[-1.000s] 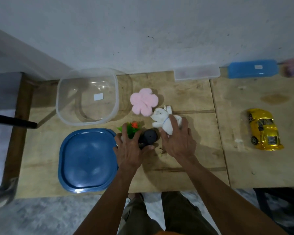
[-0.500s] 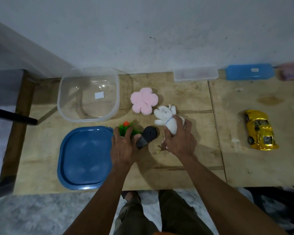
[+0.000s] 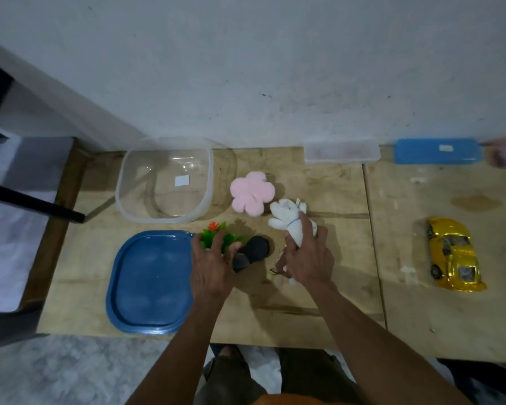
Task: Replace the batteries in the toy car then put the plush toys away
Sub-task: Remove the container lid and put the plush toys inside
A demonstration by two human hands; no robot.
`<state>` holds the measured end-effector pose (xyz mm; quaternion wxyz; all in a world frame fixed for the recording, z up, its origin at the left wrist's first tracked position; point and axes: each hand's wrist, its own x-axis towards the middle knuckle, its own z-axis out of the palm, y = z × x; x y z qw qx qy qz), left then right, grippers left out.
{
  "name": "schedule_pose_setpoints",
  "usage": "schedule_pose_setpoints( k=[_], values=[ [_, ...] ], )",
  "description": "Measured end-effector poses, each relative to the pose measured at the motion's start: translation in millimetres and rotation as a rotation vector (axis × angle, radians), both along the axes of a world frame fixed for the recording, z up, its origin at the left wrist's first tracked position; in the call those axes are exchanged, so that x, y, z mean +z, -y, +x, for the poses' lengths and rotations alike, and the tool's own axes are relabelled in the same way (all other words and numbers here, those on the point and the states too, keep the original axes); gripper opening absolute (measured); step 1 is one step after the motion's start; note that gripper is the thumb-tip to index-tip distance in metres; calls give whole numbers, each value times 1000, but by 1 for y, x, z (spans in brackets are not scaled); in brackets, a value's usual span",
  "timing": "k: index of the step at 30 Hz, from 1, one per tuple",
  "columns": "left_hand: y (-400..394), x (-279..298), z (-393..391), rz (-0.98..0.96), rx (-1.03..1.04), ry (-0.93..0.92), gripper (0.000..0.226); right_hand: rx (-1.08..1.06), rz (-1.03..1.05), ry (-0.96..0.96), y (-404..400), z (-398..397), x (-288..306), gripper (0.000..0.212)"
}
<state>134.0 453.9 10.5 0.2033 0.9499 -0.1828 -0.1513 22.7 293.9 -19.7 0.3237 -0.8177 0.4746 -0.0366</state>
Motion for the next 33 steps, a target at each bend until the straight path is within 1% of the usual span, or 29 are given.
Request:
schedule_pose_setpoints(
  k=[6,9,13,17,20,23,26,28,33],
  values=[
    [6,7,2,-42,11,25,49,-5,50,32,4,0,9,61],
    [5,15,7,-106,45,30,50,-16,46,51,2,-1,18,60],
    [-2,32,25,-182,63,69,53,-90,6,188,-8,9,46,57],
    [-20,42,71,-236,114,83,57,-77,-4,302,-22,72,85,56],
    [-38,49,116,-261,130,100,55,-32,-1,306,-41,136,106,54],
    [-47,55,164,-247,179,84,58,51,-19,320,-64,199,110,55],
    [-47,53,203,-237,172,41,53,87,-23,235,-76,251,99,57],
    [-44,47,223,-229,155,4,50,122,-40,171,-80,272,88,58],
    [-33,23,245,-183,58,-32,49,180,-168,-17,-91,290,59,60]
  ],
)
